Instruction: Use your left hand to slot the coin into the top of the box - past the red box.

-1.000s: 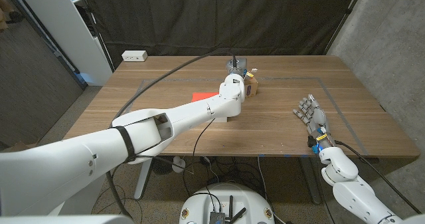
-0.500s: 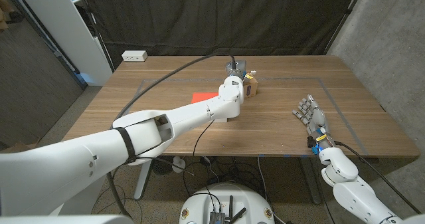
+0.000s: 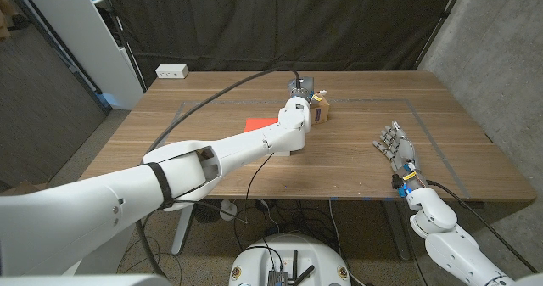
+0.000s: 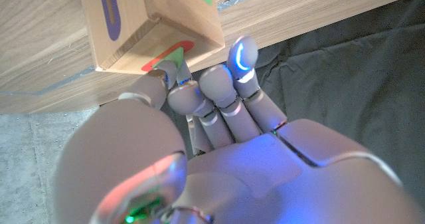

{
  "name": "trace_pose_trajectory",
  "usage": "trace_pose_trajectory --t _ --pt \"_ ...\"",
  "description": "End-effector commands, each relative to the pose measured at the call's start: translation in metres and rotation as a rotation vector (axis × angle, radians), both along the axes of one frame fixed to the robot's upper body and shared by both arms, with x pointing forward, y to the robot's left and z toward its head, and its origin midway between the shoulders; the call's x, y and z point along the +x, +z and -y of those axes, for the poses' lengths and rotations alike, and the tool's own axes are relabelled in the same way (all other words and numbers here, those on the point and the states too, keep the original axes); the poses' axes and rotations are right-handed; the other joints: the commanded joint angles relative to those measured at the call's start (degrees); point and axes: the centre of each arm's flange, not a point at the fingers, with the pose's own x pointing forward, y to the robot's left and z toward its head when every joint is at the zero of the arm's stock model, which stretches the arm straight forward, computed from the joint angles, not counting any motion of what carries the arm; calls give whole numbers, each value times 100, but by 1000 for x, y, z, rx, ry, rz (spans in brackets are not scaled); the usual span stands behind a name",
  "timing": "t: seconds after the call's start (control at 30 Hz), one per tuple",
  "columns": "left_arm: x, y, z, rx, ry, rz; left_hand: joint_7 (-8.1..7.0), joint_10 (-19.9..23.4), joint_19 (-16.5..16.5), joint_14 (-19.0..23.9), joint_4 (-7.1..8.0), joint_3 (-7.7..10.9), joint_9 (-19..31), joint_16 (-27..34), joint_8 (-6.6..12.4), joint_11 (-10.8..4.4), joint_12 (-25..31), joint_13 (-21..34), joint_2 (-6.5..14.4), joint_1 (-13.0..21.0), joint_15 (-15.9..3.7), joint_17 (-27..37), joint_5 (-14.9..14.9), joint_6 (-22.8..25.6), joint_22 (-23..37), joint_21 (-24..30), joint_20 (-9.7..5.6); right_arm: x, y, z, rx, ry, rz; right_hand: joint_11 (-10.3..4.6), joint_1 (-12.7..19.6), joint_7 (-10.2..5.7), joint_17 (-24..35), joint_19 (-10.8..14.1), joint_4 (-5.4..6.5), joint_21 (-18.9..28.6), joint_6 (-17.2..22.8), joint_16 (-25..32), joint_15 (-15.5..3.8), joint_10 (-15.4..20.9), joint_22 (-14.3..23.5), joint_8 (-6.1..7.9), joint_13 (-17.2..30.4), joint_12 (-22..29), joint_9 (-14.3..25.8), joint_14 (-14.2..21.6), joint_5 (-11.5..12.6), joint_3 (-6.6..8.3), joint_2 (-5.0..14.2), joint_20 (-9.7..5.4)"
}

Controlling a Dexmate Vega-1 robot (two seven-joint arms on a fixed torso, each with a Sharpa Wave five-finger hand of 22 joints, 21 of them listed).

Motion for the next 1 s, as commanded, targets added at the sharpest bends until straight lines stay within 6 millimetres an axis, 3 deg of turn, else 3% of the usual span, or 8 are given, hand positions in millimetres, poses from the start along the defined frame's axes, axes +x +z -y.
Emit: trace_pose_trajectory --t 0.03,0.33,1.0 --pt "0 1 -2 17 -8 -16 30 40 54 33 7 -63 -97 -13 -136 -10 2 31 -97 -80 -7 5 -13 -140 -26 0 -229 -1 0 -1 4 -2 2 8 45 3 13 48 -7 22 51 20 -10 43 27 22 32 43 13 47 27 36 3 1" --pt "-4 3 -2 28 -17 -16 6 60 143 56 6 -106 -226 33 -264 -8 6 8 -196 -187 -5 36 -10 -212 -25 35 -232 -3 -1 -1 1 -4 5 8 45 3 13 48 -7 22 51 20 -10 43 27 22 32 43 13 47 27 36 3 1" --pt "-14 21 -1 22 -27 31 -10 62 151 51 0 -40 -420 95 -348 -8 37 -8 -184 -219 -4 72 0 -110 -1 19 -233 -6 2 -2 3 -6 17 8 45 3 13 48 -7 22 51 20 -10 43 27 22 32 43 13 47 27 36 3 1"
